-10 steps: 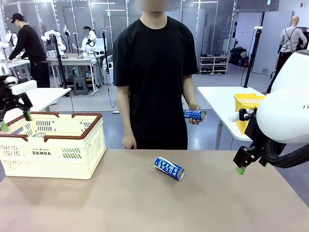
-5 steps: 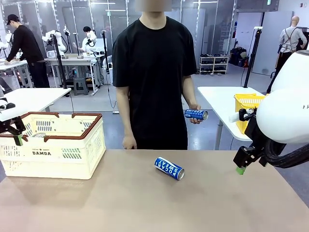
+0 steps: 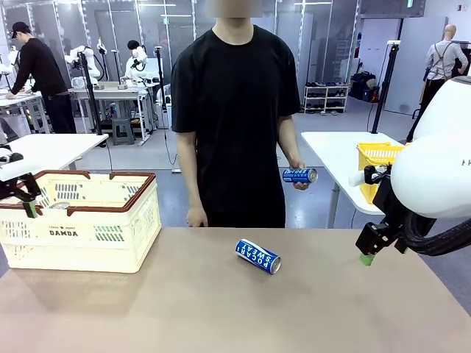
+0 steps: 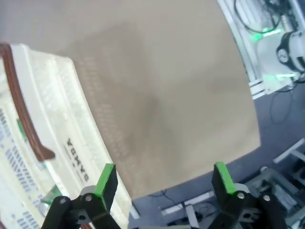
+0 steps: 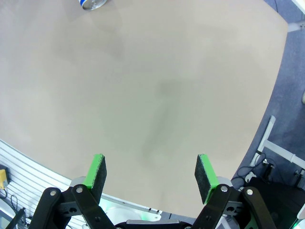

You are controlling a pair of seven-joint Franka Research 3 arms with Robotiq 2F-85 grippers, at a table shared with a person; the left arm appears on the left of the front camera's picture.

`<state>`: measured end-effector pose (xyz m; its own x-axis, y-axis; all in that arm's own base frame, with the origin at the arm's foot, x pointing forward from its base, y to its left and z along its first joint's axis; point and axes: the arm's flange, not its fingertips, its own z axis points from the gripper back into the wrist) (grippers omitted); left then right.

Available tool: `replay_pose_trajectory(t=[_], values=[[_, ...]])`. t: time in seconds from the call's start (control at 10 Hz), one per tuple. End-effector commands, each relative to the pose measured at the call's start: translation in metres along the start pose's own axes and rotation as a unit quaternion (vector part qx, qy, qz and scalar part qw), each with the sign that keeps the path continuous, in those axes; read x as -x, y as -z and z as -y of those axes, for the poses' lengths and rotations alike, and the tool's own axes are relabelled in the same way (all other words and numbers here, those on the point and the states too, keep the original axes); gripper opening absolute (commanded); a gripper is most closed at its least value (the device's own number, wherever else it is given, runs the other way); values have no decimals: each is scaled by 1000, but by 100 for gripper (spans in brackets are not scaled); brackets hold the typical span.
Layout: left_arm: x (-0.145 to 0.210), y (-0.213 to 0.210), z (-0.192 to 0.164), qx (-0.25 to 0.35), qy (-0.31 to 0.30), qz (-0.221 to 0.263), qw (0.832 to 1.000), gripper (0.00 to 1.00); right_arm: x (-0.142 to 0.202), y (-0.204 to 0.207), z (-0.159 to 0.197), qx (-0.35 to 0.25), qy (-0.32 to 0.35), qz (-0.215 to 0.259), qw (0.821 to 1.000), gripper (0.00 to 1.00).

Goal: Place the drinks into the Shopping basket.
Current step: Pick up one drink and place it into the Shopping basket.

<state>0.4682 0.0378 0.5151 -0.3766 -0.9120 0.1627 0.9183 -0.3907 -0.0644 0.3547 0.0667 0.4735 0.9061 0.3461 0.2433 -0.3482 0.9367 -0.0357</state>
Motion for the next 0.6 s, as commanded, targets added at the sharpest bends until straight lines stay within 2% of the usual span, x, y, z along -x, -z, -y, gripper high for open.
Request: replay_pose_trajectory(t=[0.0,0.2,0.5], values=[[-52,4,-30,-4,93,-22,995,100,0,0,0,-3,-3,-1,1000,93],[-136,6,-77,24,182,-65,981,100,0,0,0,-3,-3,-1,1000,93],[-238,19,-143,57,256,-130,956,100,0,0,0,-3,-3,-1,1000,93]])
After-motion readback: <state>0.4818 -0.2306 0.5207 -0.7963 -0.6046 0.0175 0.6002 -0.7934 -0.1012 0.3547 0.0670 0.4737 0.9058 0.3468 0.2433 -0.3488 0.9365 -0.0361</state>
